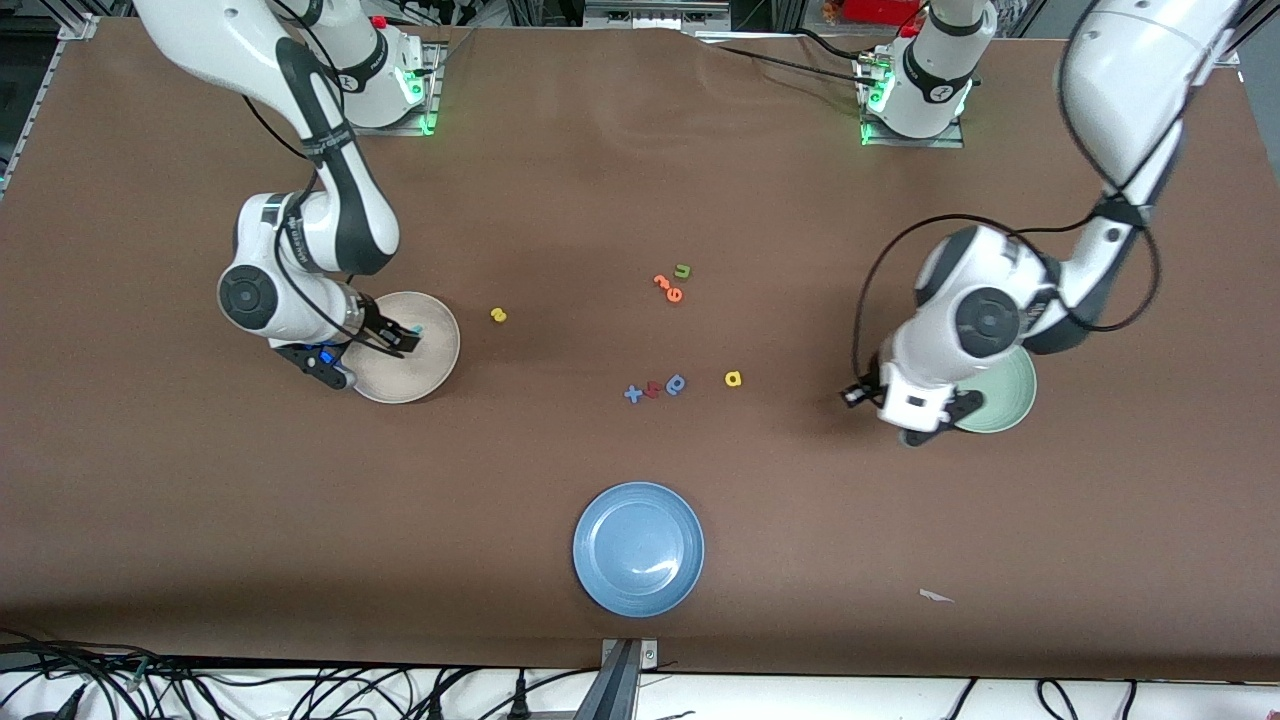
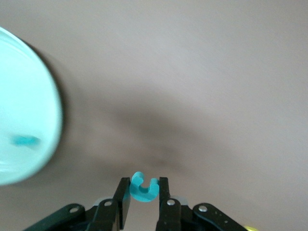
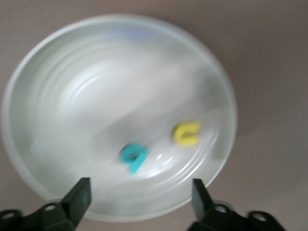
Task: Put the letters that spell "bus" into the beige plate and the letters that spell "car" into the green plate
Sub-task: 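Drop the yellow u on the cream plate while the left drops teal c, then grasp the yellow 2 with the right gripper while the left gripper withdraws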
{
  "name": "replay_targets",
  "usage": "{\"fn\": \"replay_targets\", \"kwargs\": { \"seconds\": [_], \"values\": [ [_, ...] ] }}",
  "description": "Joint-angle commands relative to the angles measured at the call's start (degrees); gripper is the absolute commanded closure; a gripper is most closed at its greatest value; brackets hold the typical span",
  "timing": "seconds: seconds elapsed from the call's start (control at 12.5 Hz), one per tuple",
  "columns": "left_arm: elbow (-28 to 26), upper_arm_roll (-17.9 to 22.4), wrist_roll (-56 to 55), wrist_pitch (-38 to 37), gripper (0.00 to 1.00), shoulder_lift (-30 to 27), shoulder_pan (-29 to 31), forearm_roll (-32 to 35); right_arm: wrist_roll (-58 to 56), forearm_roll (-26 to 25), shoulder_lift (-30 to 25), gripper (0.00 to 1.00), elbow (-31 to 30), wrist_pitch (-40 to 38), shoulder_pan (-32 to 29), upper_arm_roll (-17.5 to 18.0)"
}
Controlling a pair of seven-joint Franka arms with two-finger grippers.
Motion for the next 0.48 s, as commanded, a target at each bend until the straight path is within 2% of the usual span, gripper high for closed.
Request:
{"fn": "replay_targets", "kwargs": {
  "seconds": [0.0, 0.16, 0.24, 0.4],
  "values": [
    [0.3, -1.7, 12.0, -7.2, 0.88, -1.6, 7.9, -1.6, 10.2, 0.4, -1.8, 0.02, 0.0, -1.3, 1.1, 3.9],
    [0.2, -1.6, 21.6, -12.2, 0.88, -1.9, 12.6, -1.4, 15.9, 0.3, -2.1, 0.02, -0.1, -0.1, 1.9, 7.1],
    [-0.4, -1.5, 24.7, -12.3, 0.87, -1.6, 14.9, -1.0, 18.9, -0.1, -2.1, 0.03, -0.4, 1.7, 3.3, 7.5],
    [-0.6, -1.0, 27.4, -12.2, 0.85, 0.7, 17.2, -0.6, 20.2, -0.2, -1.8, 0.14, -1.9, 4.8, 7.3, 7.4]
  ]
}}
